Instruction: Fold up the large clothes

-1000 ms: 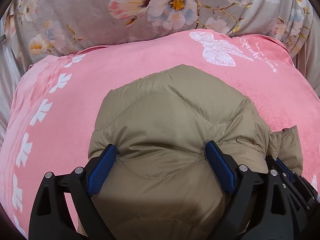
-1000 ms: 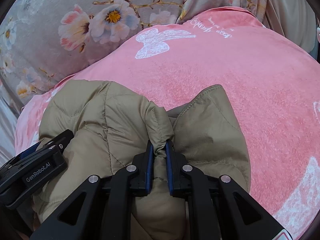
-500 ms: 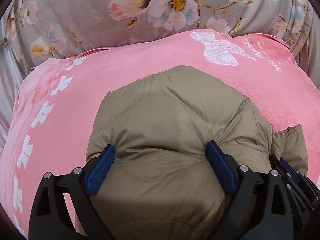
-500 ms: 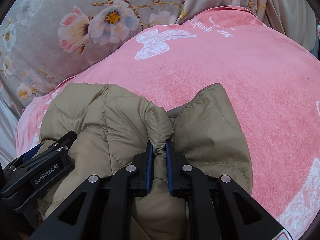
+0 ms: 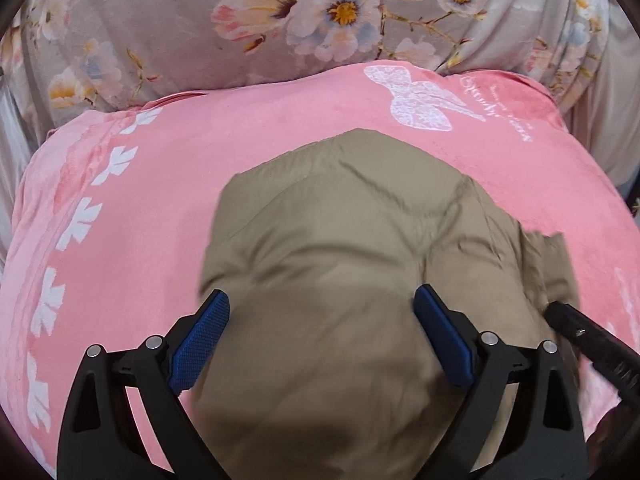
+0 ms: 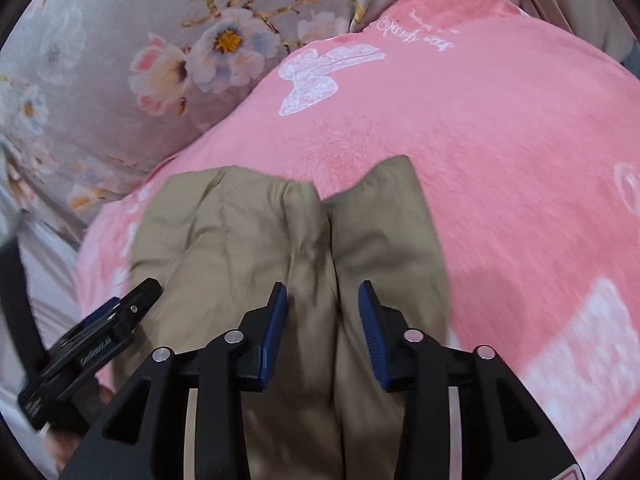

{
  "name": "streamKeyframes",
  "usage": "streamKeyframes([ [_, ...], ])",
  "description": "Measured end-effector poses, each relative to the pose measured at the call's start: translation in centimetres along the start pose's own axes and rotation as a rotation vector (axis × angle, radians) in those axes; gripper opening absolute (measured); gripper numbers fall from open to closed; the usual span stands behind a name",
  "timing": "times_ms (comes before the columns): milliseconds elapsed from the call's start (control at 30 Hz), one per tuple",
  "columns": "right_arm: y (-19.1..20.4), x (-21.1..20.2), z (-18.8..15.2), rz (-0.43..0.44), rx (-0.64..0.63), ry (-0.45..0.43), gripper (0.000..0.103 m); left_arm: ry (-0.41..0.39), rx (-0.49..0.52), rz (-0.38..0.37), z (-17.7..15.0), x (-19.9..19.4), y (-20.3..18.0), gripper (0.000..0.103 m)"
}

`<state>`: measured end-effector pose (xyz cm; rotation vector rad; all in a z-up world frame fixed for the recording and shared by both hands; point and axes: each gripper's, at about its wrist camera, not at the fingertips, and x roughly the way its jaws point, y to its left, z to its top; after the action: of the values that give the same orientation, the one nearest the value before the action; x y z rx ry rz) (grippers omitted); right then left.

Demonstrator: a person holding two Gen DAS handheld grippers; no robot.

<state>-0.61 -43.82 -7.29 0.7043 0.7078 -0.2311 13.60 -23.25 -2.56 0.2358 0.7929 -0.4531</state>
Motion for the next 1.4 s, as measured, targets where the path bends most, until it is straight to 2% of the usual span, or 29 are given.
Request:
streamKeyframes([
  [100, -0.4, -3.9, -2.9, 0.044, -0.036, 0.068, 0.04, 0.067, -0.017, -0.087, -2.0, -3.1, 2.4, 0.091],
  [200, -0.5, -5.3, -5.8, 0.072, -0.075, 0.118, 0.044, 0.122, 0.012, -0.083, -4.8, -4.5, 3.4, 0.091],
  [300, -0.1, -4.1, -8.0, 0.015, -0.11, 0.157, 0.046, 0.179, 0.009, -0.078, -7.7, -4.6, 4.1, 0.093],
  [367, 0.2, -3.4, -8.9, 0.01, -0.108, 0.158, 0.037, 0.193, -0.018, -0.097, -9.0, -5.0, 4.9, 0.093],
  [400, 0.6, -3.3, -9.2, 0.03, -0.107, 0.161, 0.015, 0.194, -0.021, -0.092, -9.2, -5.2, 5.1, 0.093],
  [433, 1.3, -3.6, -9.3, 0.046, -0.115, 0.162, 0.011, 0.193, -0.019, -0.084, -9.3, -5.4, 5.2, 0.092],
  [567, 3.6, -5.4, -9.7, 0.048, -0.165, 0.125, 0.009, 0.18, 0.008, -0.033, -9.5, -6.2, 5.4, 0.092],
  [633, 2.9, -3.9, -10.3, 0.006, -0.148, 0.152, 0.008, 0.183, 0.015, -0.032, -9.7, -6.0, 5.3, 0.093],
  [733, 1.4, -2.5, -10.5, 0.015, -0.095, 0.163, 0.008, 0.183, 0.031, -0.025, -9.9, -5.7, 4.8, 0.095],
  [1000, 2.1, -1.3, -10.5, -0.003, -0.133, 0.153, 0.008, 0.171, 0.04, -0.002, -10.2, -4.9, 4.6, 0.098],
  [1167, 1.2, -2.5, -10.8, -0.006, -0.102, 0.159, 0.009, 0.166, 0.045, 0.01, -10.3, -4.8, 4.5, 0.098],
  [1267, 1.3, -4.6, -10.6, -0.032, -0.05, 0.14, 0.015, 0.171, 0.023, -0.002, -10.2, -5.4, 5.0, 0.098],
  [1333, 0.4, -6.1, -10.3, -0.002, 0.001, 0.12, 0.027, 0.169, -0.009, -0.026, -9.9, -6.0, 5.6, 0.098],
  [1400, -0.9, -7.2, -9.9, -0.012, 0.038, 0.126, 0.037, 0.169, -0.044, -0.044, -9.4, -6.4, 6.6, 0.098],
])
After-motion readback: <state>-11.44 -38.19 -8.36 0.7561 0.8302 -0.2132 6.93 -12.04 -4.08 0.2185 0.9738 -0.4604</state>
